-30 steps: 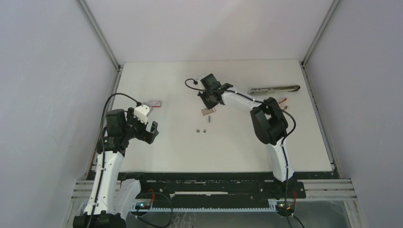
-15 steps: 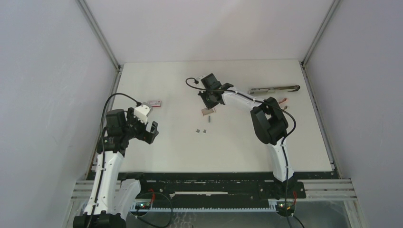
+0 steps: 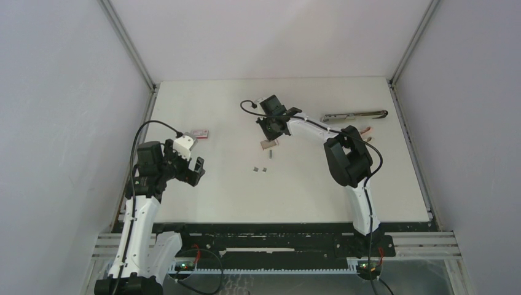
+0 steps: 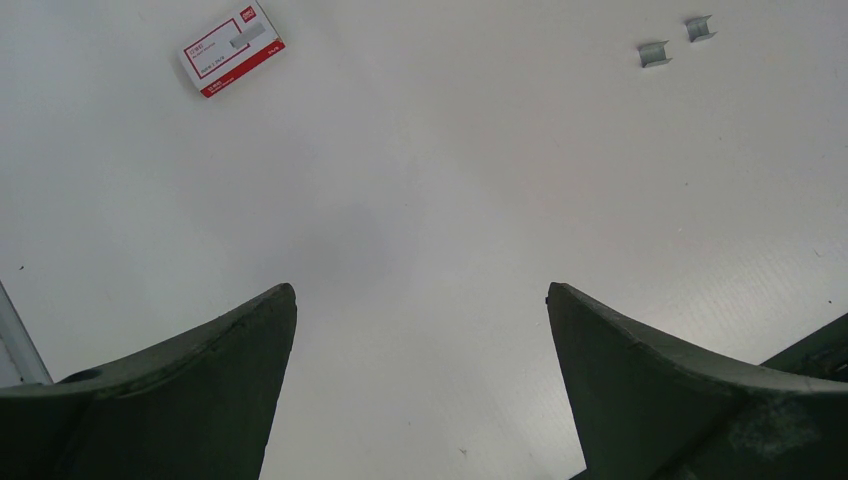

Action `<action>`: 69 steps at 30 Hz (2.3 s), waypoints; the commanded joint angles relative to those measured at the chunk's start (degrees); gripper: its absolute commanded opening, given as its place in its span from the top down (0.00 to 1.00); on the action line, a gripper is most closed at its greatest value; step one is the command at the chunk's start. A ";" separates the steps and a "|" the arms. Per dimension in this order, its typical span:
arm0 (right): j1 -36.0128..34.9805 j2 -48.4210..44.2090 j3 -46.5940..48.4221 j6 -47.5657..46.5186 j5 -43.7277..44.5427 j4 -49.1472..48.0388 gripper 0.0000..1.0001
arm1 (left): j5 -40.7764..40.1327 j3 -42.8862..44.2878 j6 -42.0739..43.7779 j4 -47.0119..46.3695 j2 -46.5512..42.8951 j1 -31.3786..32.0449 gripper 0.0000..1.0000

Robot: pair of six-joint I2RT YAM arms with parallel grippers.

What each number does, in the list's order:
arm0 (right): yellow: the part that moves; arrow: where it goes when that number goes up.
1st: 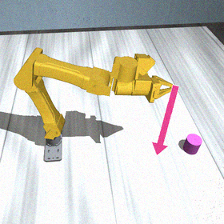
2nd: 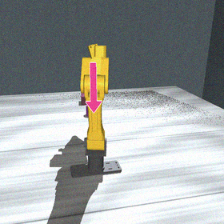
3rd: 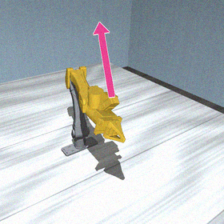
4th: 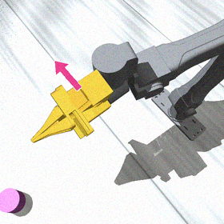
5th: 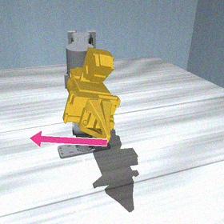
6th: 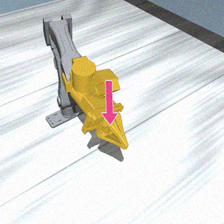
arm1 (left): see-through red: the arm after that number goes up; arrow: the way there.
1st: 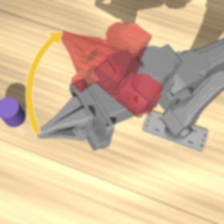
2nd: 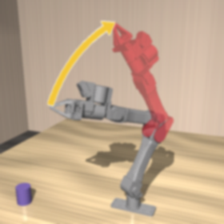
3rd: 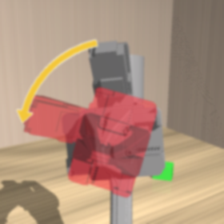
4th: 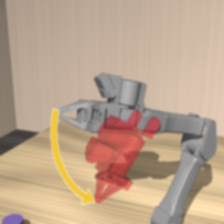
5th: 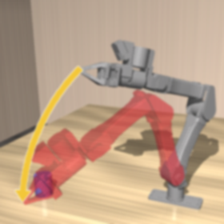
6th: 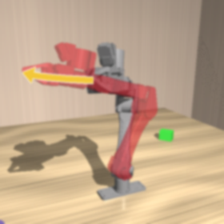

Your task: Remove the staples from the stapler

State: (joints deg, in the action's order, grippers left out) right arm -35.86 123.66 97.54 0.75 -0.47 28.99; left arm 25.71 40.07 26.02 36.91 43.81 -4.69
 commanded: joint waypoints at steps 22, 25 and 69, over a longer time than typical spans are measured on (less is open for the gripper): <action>0.43 1.76 1.51 1.88 0.34 -1.00 1.00 | 1.18 -0.88 -0.53 -1.49 -1.11 -0.62 0.00; 0.33 1.83 1.58 1.88 0.38 -0.94 1.00 | 1.18 -0.88 -0.53 -1.48 -1.12 -0.74 0.00; 1.99 1.09 4.27 -1.52 -8.90 4.64 0.74 | 1.18 -0.83 -0.49 -1.38 -0.98 -0.84 0.00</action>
State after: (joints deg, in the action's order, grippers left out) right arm -33.93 125.47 99.15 -0.64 -7.55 34.13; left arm 25.74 40.07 26.02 36.93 43.44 -4.93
